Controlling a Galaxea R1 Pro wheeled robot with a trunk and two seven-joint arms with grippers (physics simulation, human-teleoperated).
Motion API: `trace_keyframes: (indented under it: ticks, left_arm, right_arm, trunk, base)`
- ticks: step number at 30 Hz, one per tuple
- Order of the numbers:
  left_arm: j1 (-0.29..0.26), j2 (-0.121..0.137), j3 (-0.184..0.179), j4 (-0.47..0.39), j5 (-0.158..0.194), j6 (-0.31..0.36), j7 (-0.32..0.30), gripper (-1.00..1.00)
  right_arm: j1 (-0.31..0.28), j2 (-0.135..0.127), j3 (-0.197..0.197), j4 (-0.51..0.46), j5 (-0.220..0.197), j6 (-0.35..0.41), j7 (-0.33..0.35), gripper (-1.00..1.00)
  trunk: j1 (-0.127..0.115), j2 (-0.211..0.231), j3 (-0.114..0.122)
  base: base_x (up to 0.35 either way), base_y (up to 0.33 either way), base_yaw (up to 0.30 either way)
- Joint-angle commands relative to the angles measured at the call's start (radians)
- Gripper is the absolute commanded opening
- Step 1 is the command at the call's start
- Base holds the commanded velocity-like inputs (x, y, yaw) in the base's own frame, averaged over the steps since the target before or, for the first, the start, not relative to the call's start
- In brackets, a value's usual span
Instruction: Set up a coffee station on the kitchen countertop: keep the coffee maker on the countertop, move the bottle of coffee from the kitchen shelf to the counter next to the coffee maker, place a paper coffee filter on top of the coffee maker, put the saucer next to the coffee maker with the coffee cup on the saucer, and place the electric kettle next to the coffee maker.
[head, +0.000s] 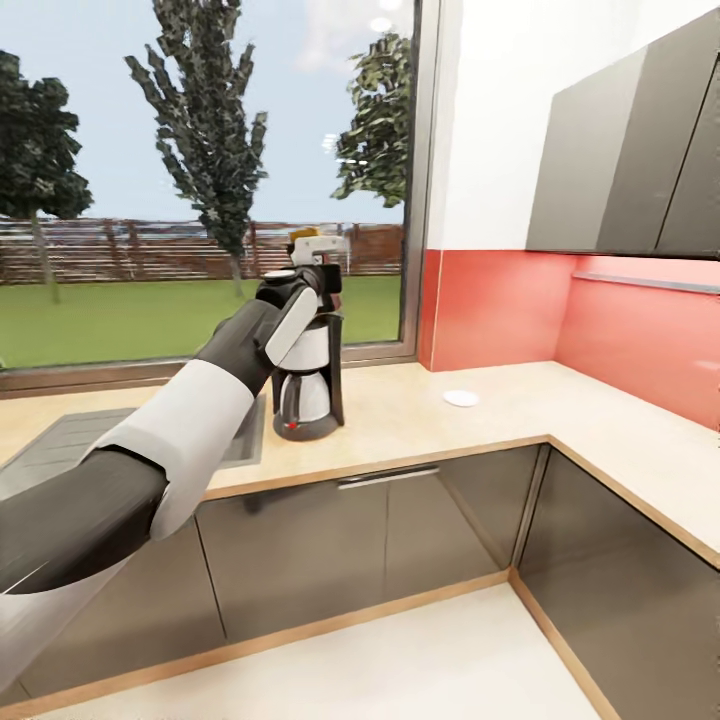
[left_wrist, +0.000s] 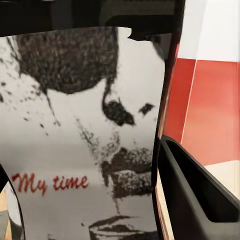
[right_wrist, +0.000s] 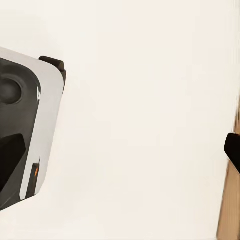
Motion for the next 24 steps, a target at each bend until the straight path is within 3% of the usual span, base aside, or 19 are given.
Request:
trace_keyframes:
  ticks: [1,6,14,24]
  left_arm:
    - [-0.001,0.000,-0.003,0.002,0.007,0.003,0.005,-1.00]
    - [-0.001,0.000,-0.003,0.007,0.006,0.003,0.001,-1.00]
    - [-0.001,0.000,-0.003,0.008,0.006,0.003,-0.006,-1.00]
    - [-0.001,0.000,-0.002,0.013,0.006,0.003,-0.006,-1.00]
  right_arm:
    - [-0.001,0.000,0.006,0.004,-0.011,-0.006,0.007,1.00]
    - [-0.001,0.000,0.006,0.004,-0.011,-0.006,0.007,1.00]
    - [-0.001,0.000,0.006,0.003,-0.011,-0.006,0.007,1.00]
    - [-0.001,0.000,0.006,0.003,-0.011,-0.006,0.007,1.00]
  trunk:
    - [0.000,-0.001,-0.002]
    - [0.000,-0.001,-0.002]
    - [0.000,-0.001,-0.002]
    - [0.000,-0.001,-0.002]
  base:
    - [0.000,-0.280,0.027]
    - [0.000,-0.218,0.123]
    - [-0.019,-0.034,0.246]
    - [-0.215,-0.163,0.046]
